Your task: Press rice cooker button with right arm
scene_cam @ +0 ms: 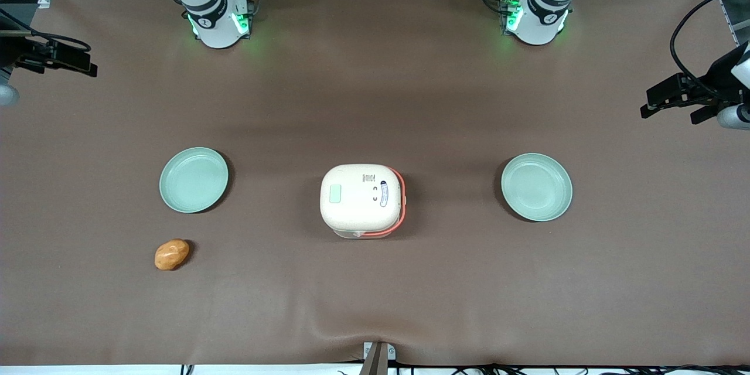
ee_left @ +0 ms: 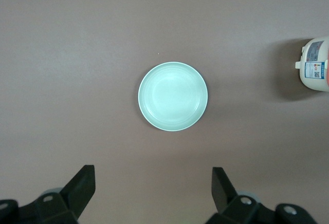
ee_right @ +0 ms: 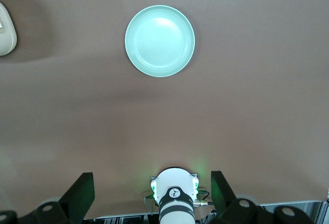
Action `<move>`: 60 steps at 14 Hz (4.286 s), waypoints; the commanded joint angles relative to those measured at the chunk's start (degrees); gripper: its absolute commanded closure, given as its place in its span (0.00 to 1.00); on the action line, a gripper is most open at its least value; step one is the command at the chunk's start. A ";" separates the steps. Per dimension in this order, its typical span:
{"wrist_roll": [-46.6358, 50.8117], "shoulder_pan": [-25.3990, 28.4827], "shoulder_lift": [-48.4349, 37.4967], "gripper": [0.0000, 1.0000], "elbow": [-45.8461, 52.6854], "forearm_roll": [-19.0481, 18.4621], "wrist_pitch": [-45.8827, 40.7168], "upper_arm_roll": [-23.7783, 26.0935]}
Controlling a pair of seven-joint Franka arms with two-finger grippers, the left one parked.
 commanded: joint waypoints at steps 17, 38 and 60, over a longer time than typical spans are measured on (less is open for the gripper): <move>-0.47 1.57 0.12 0.00 1.97 -0.66 -0.18 0.46; 15.79 23.98 14.00 0.66 1.62 4.00 27.58 3.71; 18.95 30.66 30.79 1.00 1.97 4.18 49.75 2.39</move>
